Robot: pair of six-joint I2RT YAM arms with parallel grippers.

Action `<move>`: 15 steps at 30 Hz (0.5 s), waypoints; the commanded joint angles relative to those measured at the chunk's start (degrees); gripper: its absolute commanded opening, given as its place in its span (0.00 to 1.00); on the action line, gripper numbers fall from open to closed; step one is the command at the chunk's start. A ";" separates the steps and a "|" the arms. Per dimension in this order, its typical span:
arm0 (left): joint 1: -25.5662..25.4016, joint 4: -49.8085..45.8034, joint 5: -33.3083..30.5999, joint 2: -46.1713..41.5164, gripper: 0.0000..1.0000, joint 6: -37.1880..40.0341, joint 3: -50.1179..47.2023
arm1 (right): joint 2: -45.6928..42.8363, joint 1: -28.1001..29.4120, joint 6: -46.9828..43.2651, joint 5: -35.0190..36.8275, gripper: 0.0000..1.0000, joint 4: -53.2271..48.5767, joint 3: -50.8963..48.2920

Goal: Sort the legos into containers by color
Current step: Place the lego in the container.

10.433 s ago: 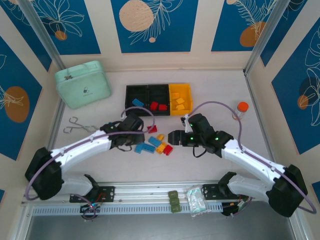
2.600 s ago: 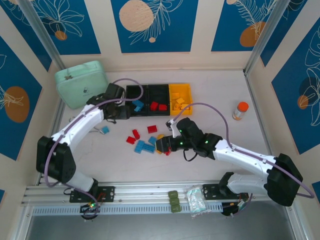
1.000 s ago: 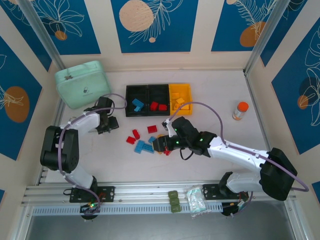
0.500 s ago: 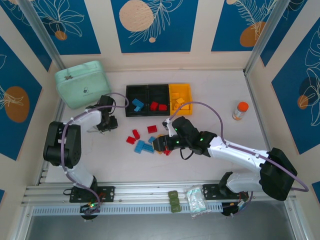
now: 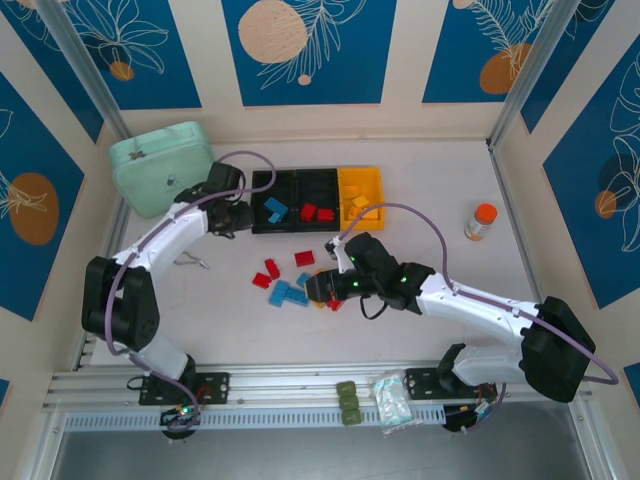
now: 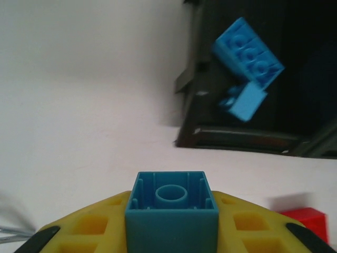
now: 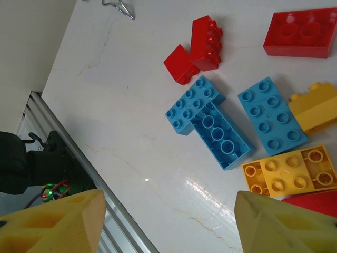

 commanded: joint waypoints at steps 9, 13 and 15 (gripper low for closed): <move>-2.68 -3.34 0.89 14.86 0.32 0.50 18.11 | -4.75 0.08 0.93 2.14 0.66 -1.49 -2.04; -2.86 -4.43 1.38 20.58 0.33 0.68 24.48 | -5.21 -0.19 0.92 2.64 0.66 -2.08 -2.29; -3.03 -4.57 1.42 22.80 0.33 0.80 27.15 | -5.20 -0.44 0.93 2.63 0.66 -2.29 -2.17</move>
